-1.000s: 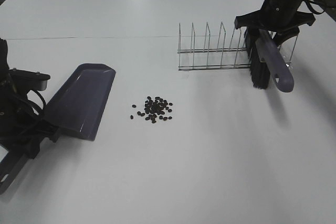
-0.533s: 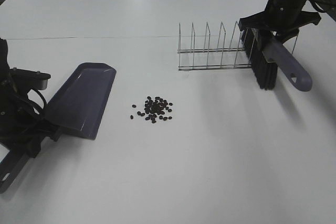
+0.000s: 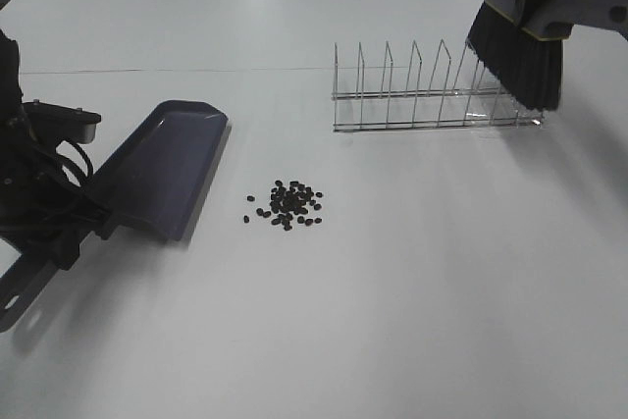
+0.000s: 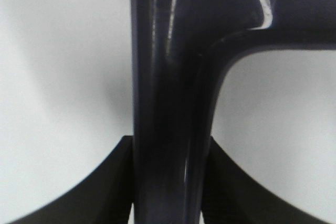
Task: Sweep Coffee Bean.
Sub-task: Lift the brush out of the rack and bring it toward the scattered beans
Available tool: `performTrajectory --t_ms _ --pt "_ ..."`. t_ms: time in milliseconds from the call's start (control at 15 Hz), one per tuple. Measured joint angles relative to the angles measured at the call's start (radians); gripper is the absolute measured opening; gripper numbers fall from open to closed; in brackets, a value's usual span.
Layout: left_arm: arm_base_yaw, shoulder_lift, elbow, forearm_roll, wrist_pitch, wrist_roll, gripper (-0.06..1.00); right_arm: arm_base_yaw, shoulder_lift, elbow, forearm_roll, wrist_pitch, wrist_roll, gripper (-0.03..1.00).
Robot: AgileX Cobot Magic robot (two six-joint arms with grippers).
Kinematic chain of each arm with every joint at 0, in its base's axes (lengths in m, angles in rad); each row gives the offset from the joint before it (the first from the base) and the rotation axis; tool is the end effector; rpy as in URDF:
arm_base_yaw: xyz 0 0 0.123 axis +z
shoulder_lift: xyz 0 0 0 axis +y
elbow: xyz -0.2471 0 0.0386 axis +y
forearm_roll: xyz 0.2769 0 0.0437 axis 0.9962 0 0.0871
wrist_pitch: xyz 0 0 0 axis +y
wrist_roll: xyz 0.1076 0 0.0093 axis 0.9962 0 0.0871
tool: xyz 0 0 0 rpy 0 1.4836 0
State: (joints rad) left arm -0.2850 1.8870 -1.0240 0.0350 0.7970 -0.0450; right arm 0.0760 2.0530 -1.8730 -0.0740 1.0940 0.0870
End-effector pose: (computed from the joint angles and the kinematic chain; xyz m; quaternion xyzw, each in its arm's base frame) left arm 0.3141 -0.0892 0.0559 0.1318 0.9912 0.0125 0.0011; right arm 0.4686 0.0286 0.2175 -0.0050 0.9810 -0.0199 0.1929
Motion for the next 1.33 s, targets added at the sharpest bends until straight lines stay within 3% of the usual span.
performTrajectory --t_ms 133,333,667,867,1067,1333 --pt "0.000 0.000 -0.007 -0.004 0.021 0.000 0.33 0.002 -0.100 0.032 0.015 0.049 -0.032 0.31" --pt "0.000 0.000 -0.007 -0.005 0.031 0.016 0.33 0.003 -0.204 0.169 0.022 0.018 -0.044 0.31" --pt "-0.074 0.000 -0.009 0.021 0.038 0.021 0.33 0.028 -0.319 0.571 0.056 -0.220 -0.023 0.31" --pt "-0.126 0.000 -0.054 0.058 0.067 -0.052 0.33 0.176 -0.268 0.638 -0.206 -0.291 0.194 0.31" --pt "-0.127 0.000 -0.080 0.095 0.131 -0.057 0.33 0.261 -0.203 0.639 -0.377 -0.294 0.330 0.31" --pt "-0.137 0.038 -0.099 0.141 0.163 -0.067 0.33 0.326 -0.116 0.639 -0.401 -0.298 0.371 0.31"
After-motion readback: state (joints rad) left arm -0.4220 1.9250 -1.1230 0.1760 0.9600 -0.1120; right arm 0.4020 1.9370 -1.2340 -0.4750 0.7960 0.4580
